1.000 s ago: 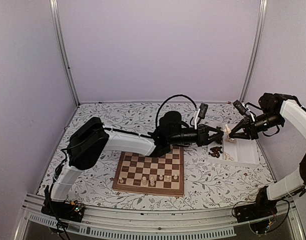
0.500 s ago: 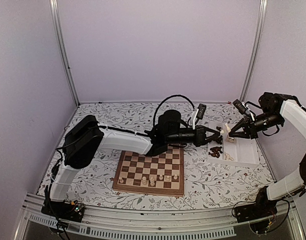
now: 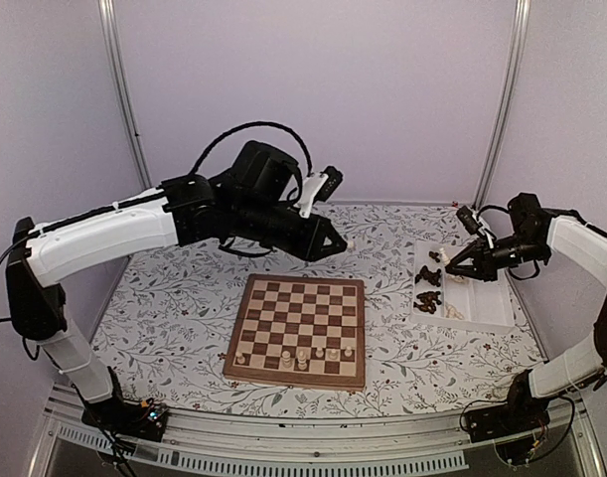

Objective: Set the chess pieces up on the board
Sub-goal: Place the chess piece on the chessboard.

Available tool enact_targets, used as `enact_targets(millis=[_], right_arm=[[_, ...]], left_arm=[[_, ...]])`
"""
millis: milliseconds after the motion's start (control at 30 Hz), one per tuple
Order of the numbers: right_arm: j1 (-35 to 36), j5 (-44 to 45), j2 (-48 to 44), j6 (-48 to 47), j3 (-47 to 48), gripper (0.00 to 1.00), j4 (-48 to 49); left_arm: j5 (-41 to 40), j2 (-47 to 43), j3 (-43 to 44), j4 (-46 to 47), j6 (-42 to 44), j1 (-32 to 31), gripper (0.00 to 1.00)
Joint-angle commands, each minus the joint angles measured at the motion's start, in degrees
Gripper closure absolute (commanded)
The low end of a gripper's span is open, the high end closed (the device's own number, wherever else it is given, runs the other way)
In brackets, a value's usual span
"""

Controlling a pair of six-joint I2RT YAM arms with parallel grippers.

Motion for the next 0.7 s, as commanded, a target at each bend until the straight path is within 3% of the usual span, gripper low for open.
enact_targets(millis=[0, 167, 667], right_arm=[[0.0, 0.7, -1.1, 5.2, -2.0, 0.94, 10.1], [0.0, 0.0, -1.7, 5.7, -2.2, 0.93, 10.8], [0.0, 0.4, -3.4, 4.9, -4.8, 0.93, 11.0]], left_arm=[[-7.8, -4.5, -5.2, -31.3, 0.3, 2.7, 0.96], [-5.6, -7.8, -12.4, -38.7, -1.3, 5.3, 0.95], [-3.7, -1.8, -20.0, -35.6, 1.1, 8.5, 0.95]])
